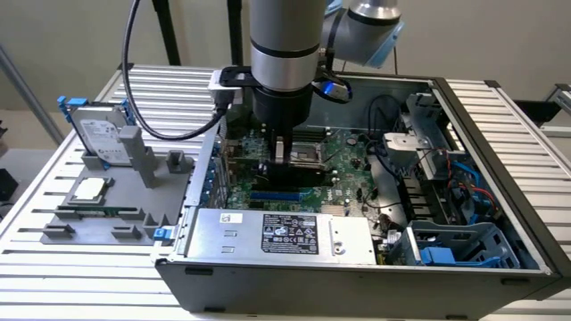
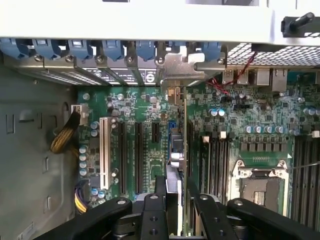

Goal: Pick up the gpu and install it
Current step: 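Insert the gpu into the slot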

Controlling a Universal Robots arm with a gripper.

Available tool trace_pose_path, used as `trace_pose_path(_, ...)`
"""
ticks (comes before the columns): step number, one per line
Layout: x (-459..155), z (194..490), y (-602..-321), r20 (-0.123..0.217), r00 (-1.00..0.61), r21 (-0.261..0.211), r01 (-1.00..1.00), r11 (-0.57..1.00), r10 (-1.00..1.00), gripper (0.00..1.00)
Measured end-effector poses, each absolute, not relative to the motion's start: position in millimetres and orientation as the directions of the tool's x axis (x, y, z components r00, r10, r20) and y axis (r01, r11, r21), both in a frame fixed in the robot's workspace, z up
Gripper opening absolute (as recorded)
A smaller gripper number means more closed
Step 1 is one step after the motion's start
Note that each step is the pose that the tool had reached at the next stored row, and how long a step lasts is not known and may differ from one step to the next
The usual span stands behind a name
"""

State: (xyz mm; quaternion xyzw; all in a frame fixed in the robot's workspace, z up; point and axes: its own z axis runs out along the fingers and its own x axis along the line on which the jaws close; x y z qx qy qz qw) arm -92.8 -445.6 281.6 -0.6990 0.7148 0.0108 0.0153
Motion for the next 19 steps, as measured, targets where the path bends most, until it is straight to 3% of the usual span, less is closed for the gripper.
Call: trace_pose_path(19,-99.9,269.6,-446.9,-0.037,-0.060,-0.006,-0.998,0.060,-0.998,0.00)
